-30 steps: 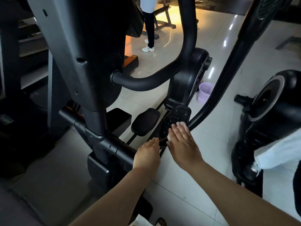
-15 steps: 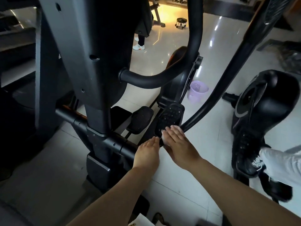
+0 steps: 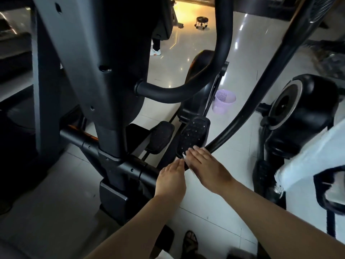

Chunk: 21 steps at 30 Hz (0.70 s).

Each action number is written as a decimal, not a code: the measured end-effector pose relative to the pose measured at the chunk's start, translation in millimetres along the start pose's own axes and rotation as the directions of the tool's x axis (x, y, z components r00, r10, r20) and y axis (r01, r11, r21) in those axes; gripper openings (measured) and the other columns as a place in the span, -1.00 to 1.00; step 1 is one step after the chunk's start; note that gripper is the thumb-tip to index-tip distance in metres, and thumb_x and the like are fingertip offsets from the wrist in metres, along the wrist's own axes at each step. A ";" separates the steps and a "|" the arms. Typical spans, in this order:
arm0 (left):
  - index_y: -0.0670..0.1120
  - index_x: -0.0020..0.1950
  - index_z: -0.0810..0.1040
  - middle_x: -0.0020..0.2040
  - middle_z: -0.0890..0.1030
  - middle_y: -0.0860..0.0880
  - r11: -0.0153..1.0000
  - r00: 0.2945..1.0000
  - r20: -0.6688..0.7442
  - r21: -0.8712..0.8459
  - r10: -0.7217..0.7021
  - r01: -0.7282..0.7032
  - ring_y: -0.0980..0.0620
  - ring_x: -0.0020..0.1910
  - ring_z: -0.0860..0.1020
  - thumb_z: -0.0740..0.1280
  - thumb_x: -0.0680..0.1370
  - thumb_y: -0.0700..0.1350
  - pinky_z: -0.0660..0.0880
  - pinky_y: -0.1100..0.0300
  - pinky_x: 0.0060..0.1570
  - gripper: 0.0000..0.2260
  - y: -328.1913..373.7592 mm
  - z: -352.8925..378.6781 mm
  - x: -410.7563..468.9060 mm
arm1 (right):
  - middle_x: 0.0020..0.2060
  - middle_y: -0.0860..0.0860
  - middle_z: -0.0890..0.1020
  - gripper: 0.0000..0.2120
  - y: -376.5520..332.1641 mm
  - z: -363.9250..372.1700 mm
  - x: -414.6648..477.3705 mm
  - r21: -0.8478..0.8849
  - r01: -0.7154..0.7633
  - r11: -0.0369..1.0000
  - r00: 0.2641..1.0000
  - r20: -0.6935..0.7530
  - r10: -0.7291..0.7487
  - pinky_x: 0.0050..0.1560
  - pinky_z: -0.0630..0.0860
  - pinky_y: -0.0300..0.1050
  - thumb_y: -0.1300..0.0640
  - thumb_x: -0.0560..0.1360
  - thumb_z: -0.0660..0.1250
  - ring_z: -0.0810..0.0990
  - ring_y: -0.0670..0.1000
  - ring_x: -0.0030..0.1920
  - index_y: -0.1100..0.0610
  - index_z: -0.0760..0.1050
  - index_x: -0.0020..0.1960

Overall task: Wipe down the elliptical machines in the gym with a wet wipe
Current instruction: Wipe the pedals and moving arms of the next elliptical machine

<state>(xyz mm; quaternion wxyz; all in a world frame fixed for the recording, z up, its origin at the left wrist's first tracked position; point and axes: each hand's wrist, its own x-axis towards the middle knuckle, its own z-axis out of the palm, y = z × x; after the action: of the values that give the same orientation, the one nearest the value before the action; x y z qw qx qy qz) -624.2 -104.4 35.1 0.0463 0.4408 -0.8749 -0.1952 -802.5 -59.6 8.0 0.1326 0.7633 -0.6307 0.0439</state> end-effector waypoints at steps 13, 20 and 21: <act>-0.13 0.65 0.10 0.62 0.23 -0.06 0.994 0.993 0.040 0.015 -0.107 0.107 -0.03 0.58 0.23 0.04 0.73 -0.15 0.18 0.09 0.54 -0.53 29.1 1.7 23.0 | 0.42 0.16 0.50 -0.56 51.2 -17.1 -8.3 -0.023 -0.067 0.998 0.993 -0.101 0.064 0.55 0.23 0.10 0.19 0.63 0.09 0.37 0.16 0.51 0.26 0.44 0.46; -0.14 0.66 0.07 0.64 0.20 -0.07 0.995 0.994 0.031 -0.011 -0.101 0.101 0.00 0.62 0.14 0.07 0.73 -0.16 0.06 0.12 0.59 -0.51 44.3 14.0 37.1 | 0.49 0.10 0.42 -0.53 49.3 -7.7 -11.6 0.051 -0.043 0.998 0.999 -0.005 0.043 0.56 0.15 0.10 0.21 0.65 0.07 0.25 0.12 0.57 0.22 0.31 0.55; -0.13 0.66 0.07 0.64 0.20 -0.07 0.995 0.995 0.030 -0.028 -0.097 0.098 0.01 0.62 0.14 0.07 0.73 -0.17 0.04 0.12 0.58 -0.52 46.0 14.1 39.2 | 0.50 0.09 0.41 -0.53 52.0 -7.4 -13.7 0.044 0.002 0.999 1.000 0.011 -0.003 0.56 0.18 0.09 0.21 0.65 0.08 0.24 0.11 0.57 0.21 0.29 0.56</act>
<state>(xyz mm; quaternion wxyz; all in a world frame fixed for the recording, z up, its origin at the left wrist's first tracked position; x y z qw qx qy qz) -686.2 -106.5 36.2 0.0306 0.4793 -0.8500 -0.2164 -855.2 -53.4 19.6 0.1125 0.7670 -0.6294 0.0533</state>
